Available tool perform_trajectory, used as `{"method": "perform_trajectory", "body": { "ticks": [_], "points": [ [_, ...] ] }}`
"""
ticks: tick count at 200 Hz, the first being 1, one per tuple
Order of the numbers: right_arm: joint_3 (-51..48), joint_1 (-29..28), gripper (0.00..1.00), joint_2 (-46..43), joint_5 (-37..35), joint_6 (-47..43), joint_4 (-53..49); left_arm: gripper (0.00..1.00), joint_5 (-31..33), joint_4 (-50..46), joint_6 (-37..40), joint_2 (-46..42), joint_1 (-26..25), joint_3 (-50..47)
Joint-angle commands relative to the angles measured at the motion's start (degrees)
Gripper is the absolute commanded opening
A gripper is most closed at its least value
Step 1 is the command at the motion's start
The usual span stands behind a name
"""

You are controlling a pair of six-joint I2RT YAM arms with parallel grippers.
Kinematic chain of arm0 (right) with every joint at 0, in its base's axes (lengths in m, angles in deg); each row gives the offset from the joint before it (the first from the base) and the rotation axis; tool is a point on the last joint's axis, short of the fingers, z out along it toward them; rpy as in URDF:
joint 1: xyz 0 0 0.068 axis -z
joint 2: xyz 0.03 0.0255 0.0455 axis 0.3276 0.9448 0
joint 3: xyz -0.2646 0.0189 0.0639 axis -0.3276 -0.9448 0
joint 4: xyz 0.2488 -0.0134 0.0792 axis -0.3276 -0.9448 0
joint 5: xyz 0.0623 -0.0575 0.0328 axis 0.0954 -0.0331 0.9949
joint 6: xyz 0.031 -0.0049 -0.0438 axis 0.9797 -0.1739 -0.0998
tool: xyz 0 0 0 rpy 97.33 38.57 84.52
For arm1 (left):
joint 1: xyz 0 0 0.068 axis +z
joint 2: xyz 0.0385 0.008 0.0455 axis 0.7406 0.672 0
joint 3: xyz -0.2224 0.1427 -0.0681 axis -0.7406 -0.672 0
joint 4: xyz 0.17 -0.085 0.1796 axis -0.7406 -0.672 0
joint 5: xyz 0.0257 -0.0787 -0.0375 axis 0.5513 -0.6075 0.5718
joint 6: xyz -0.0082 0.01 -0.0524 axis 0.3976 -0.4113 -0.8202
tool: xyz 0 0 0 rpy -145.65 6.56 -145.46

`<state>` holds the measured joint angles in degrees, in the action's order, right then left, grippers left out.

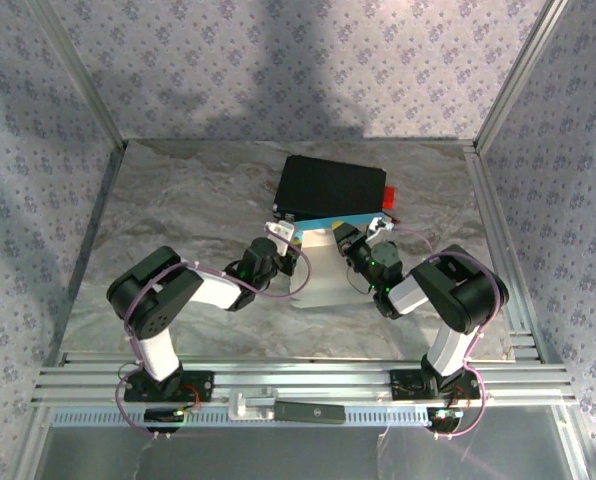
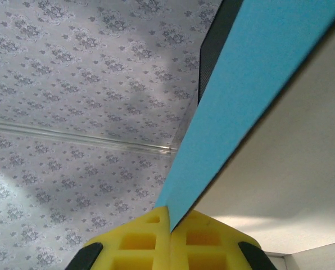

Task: Fold the paper box

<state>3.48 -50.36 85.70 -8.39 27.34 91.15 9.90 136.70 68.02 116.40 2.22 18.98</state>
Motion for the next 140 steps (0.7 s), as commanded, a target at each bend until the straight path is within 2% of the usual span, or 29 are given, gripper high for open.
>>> {"method": "perform_trajectory", "body": {
  "ticks": [1, 33, 92, 140],
  "points": [
    [-0.8, -0.8, 0.0, 2.3, 4.1, 0.4, -7.8, 0.14, -0.9, 1.5, -0.8, 1.6, -1.5, 2.9],
    [-0.6, -0.7, 0.0, 2.7, 4.3, 0.6, -7.8, 0.14, 1.5, 1.6, -0.5, 1.7, -2.9, 3.8],
    [-0.6, -0.2, 0.0, 2.8, 4.9, 0.7, -8.0, 0.29, 3.0, 1.4, 2.5, 0.3, -3.2, 4.6],
    [-0.4, 0.1, 0.0, 2.8, 5.3, 0.6, -8.4, 0.27, 1.2, -1.7, 5.5, -2.3, -2.4, 5.5]
  ]
}}
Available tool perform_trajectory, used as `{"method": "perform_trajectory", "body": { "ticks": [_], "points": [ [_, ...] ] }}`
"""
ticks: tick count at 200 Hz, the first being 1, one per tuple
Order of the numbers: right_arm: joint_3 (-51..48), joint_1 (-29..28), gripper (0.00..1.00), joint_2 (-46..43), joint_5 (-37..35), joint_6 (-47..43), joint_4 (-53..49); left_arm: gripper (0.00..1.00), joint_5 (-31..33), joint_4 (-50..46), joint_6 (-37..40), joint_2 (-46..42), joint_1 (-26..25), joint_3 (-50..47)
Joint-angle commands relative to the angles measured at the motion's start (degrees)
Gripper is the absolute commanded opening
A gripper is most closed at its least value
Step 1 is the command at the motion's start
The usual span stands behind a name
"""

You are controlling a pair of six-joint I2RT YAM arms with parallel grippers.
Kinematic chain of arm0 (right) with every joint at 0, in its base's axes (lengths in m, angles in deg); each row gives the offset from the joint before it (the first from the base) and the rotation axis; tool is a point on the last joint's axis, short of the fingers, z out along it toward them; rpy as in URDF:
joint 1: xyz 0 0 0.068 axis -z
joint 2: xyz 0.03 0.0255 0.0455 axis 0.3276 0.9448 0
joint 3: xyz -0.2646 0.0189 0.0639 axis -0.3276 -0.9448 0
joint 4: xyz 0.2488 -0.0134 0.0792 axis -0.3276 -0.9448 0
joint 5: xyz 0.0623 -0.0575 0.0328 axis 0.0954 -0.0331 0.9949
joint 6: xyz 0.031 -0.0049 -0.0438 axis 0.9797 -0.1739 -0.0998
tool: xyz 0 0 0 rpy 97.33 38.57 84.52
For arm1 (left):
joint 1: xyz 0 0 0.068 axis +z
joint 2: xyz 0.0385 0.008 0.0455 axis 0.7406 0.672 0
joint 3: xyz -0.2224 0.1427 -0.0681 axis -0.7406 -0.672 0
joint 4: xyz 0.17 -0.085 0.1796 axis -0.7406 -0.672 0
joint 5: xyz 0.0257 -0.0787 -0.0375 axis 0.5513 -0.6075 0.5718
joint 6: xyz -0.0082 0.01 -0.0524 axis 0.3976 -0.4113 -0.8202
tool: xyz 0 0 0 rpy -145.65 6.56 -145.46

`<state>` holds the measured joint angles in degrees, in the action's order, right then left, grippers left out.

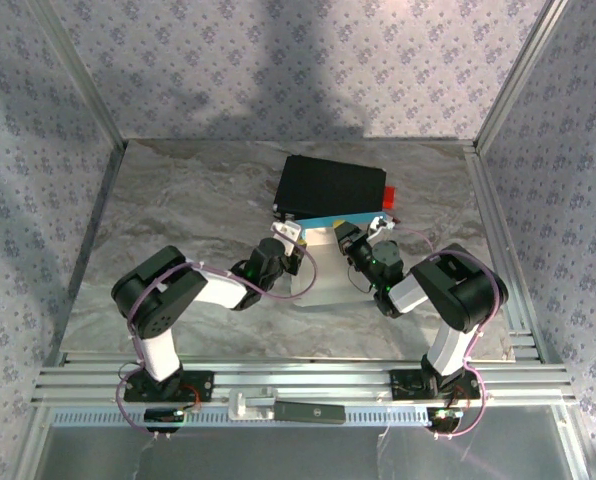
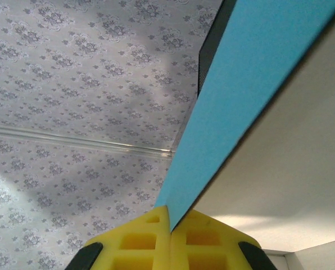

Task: Fold the paper box

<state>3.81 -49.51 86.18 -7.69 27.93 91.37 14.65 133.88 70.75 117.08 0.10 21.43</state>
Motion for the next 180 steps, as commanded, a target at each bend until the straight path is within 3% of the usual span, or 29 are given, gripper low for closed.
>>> {"method": "perform_trajectory", "body": {
  "ticks": [1, 68, 139, 180],
  "points": [
    [-0.7, -0.6, 0.0, 2.3, 4.6, -0.1, -8.7, 0.27, -3.5, 1.0, 2.8, -3.1, -0.3, 3.1],
    [-0.9, -0.5, 0.0, 2.9, 4.5, 0.2, -8.4, 0.35, -4.8, -1.3, 5.0, -8.1, 1.0, 2.4],
    [-0.6, -0.9, 0.0, 2.7, 4.2, 0.2, -8.8, 0.22, -9.4, -4.2, 5.3, -9.4, 1.8, 3.8],
    [-0.5, -1.1, 0.0, 3.1, 4.1, 0.1, -8.8, 0.24, -9.2, -4.2, 4.0, -9.3, 1.3, 4.8]
  ]
}}
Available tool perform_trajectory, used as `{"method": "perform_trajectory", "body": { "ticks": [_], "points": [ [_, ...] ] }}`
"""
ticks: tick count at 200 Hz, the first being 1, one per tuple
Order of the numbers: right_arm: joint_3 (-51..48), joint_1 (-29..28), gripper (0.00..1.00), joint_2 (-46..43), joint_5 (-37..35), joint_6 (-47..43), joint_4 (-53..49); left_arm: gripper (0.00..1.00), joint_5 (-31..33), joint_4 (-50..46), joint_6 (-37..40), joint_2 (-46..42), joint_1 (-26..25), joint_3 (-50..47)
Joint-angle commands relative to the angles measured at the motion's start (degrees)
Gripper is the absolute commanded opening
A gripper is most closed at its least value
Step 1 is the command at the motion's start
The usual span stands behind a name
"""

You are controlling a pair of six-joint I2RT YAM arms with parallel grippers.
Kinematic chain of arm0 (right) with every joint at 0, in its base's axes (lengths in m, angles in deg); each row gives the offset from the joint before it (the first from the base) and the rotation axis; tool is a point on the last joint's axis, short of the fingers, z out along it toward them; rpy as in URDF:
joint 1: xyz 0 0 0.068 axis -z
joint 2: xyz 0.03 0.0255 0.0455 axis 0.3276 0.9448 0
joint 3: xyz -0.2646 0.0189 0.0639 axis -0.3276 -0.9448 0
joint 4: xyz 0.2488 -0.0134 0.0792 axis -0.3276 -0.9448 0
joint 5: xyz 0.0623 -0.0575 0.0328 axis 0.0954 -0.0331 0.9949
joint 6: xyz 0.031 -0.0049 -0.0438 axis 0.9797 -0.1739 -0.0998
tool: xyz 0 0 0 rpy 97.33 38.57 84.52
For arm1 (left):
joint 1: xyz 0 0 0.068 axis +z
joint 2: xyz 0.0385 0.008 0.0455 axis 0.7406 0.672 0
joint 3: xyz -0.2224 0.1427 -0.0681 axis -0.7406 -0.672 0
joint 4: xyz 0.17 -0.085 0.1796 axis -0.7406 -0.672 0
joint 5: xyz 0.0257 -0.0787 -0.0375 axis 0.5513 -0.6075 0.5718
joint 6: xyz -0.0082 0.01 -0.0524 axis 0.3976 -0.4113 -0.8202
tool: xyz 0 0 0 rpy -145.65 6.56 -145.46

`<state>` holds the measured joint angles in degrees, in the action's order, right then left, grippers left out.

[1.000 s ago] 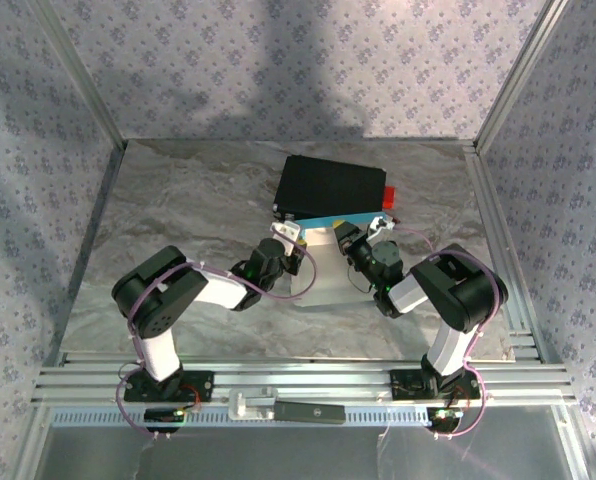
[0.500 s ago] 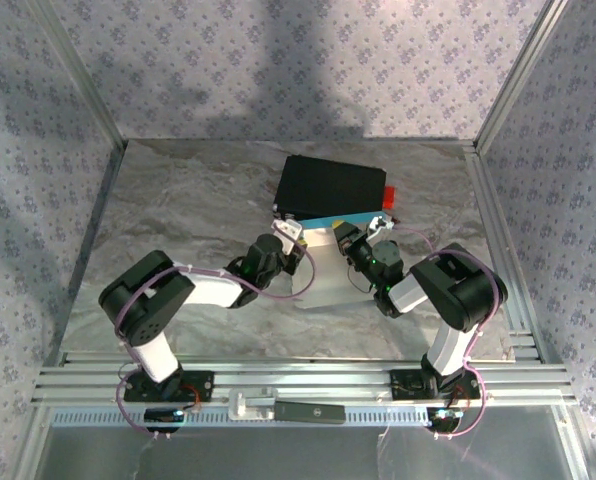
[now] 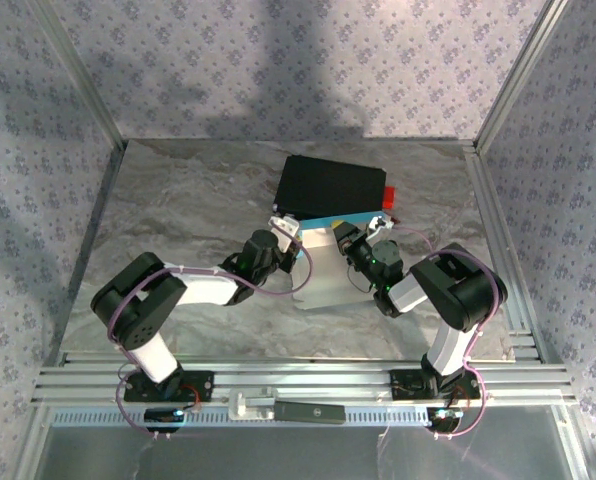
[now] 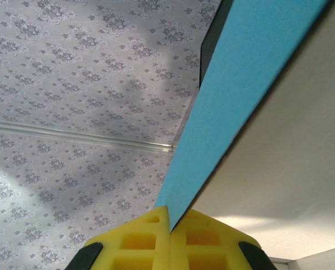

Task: Fold the paper box

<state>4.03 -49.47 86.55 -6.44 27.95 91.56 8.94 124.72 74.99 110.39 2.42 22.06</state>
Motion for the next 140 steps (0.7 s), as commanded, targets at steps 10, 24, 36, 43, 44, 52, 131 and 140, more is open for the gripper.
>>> {"method": "perform_trajectory", "body": {
  "ticks": [10, 24, 36, 43, 44, 52, 131, 140],
  "points": [
    [-0.6, -1.3, 0.0, 2.9, 2.7, 0.3, -8.7, 0.25, -2.3, 4.8, -0.8, -2.1, -1.5, 4.9],
    [-0.5, -1.5, 0.0, 2.9, 2.5, 0.4, -8.6, 0.25, -0.7, 5.3, -2.0, -1.2, -2.1, 5.6],
    [-0.5, -1.6, 0.0, 2.9, 2.4, 0.4, -8.7, 0.24, 0.4, 5.8, -3.0, -0.5, -2.5, 6.0],
    [-0.4, -1.6, 0.0, 3.0, 2.5, 0.4, -8.6, 0.23, 1.3, 6.0, -3.4, 0.0, -2.9, 6.3],
    [-0.4, -1.6, 0.0, 3.0, 2.5, 0.4, -8.6, 0.23, 1.4, 6.0, -3.5, 0.0, -3.0, 6.3],
    [-0.4, -1.7, 0.0, 2.9, 2.4, 0.4, -8.6, 0.23, 2.5, 6.1, -3.9, 0.4, -3.4, 6.7],
    [-0.4, -2.1, 0.0, 2.5, 1.9, 0.9, -9.3, 0.08, 8.7, 6.5, -5.2, 2.1, -7.3, 9.3],
    [-0.3, -2.2, 0.0, 2.5, 1.8, 0.9, -9.3, 0.04, 9.4, 6.4, -5.2, 2.3, -7.6, 9.6]
  ]
}}
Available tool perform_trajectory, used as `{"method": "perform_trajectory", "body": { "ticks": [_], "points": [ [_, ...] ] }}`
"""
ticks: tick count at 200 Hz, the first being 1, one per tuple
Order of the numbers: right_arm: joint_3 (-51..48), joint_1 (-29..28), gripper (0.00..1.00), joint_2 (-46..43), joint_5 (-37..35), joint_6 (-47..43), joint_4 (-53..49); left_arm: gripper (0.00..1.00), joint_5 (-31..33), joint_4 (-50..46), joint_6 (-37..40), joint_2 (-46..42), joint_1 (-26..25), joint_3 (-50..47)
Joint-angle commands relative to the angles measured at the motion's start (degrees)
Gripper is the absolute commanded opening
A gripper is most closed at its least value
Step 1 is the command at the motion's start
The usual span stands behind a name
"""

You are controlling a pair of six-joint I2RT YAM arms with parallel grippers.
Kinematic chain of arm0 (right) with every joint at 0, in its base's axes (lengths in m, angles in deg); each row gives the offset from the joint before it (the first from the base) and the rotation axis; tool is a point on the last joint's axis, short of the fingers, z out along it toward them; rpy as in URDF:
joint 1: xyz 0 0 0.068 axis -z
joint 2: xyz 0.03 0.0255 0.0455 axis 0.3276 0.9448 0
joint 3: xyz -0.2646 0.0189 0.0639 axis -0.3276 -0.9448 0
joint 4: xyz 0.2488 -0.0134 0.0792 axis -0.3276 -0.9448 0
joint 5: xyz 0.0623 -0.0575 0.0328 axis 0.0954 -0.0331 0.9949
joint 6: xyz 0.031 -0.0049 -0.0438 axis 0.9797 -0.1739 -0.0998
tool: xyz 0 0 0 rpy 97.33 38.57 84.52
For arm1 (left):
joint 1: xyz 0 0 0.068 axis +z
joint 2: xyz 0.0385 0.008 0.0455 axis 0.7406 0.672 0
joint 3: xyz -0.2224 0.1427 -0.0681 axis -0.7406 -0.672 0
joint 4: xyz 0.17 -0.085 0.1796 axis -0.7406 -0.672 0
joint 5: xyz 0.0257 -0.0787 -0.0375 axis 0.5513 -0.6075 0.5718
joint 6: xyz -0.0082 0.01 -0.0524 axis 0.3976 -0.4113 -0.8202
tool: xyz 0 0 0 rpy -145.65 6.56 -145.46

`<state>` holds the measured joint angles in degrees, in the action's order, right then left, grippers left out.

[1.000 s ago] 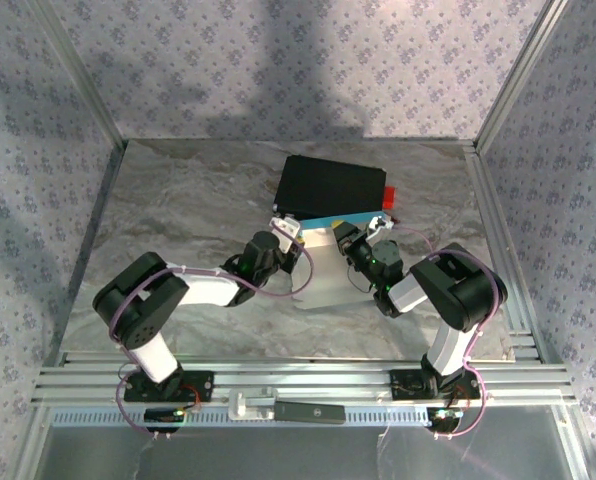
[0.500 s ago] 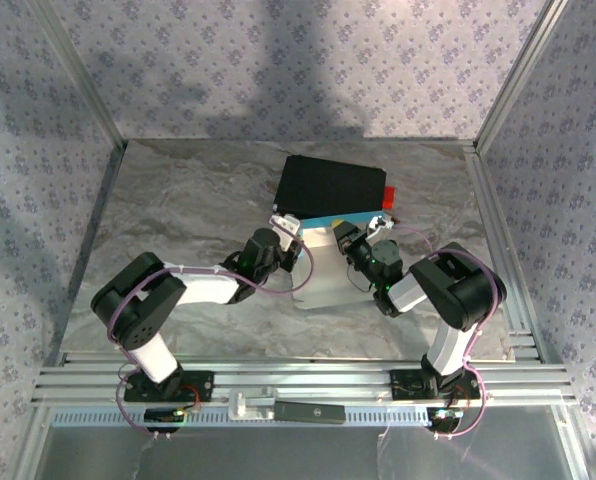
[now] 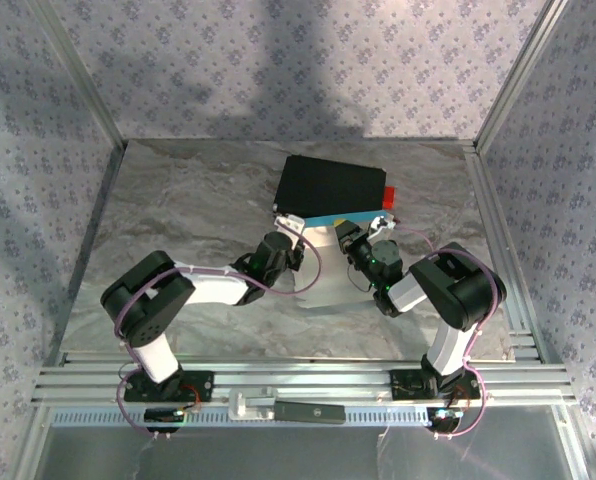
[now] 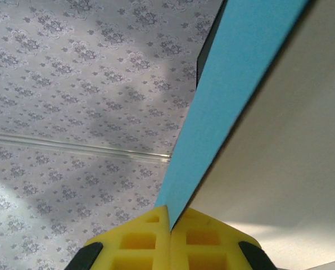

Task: Fold the paper box

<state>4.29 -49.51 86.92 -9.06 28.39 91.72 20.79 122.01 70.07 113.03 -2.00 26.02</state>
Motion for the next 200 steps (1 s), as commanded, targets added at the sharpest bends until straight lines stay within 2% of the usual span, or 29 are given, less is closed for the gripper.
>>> {"method": "perform_trajectory", "body": {
  "ticks": [1, 18, 40, 61, 114, 131, 154, 200],
  "points": [
    [-0.6, -2.1, 0.0, 2.1, 4.4, 0.5, -9.5, 0.03, -2.3, 9.1, -0.3, -0.3, -3.3, 5.6],
    [-0.5, -2.2, 0.0, 2.1, 4.4, 0.5, -9.5, 0.02, -1.7, 9.3, 0.0, 0.0, -4.0, 5.9],
    [-0.4, -2.2, 0.0, 1.9, 4.5, 0.4, -10.0, 0.15, -1.7, 9.7, 0.8, -0.1, -4.5, 5.8],
    [-0.5, -2.2, 0.0, 1.8, 4.5, 0.4, -10.5, 0.22, -0.8, 9.8, 1.3, -1.2, -4.3, 5.1],
    [0.3, -2.6, 0.0, 2.6, 4.6, 0.4, -10.8, 0.29, -0.8, 7.4, 0.8, -1.7, -4.0, 7.2],
    [0.4, -2.7, 0.0, 2.6, 4.5, 0.3, -10.9, 0.23, -0.5, 7.5, 0.8, -1.5, -4.0, 7.3],
    [0.4, -2.7, 0.0, 2.7, 4.5, 0.3, -11.0, 0.0, -0.1, 7.4, 0.4, -1.0, -3.9, 7.6],
    [0.7, -3.2, 0.0, 2.3, 4.1, 0.4, -11.3, 0.0, 2.2, 8.3, -1.5, 0.8, -4.7, 8.6]
  ]
}}
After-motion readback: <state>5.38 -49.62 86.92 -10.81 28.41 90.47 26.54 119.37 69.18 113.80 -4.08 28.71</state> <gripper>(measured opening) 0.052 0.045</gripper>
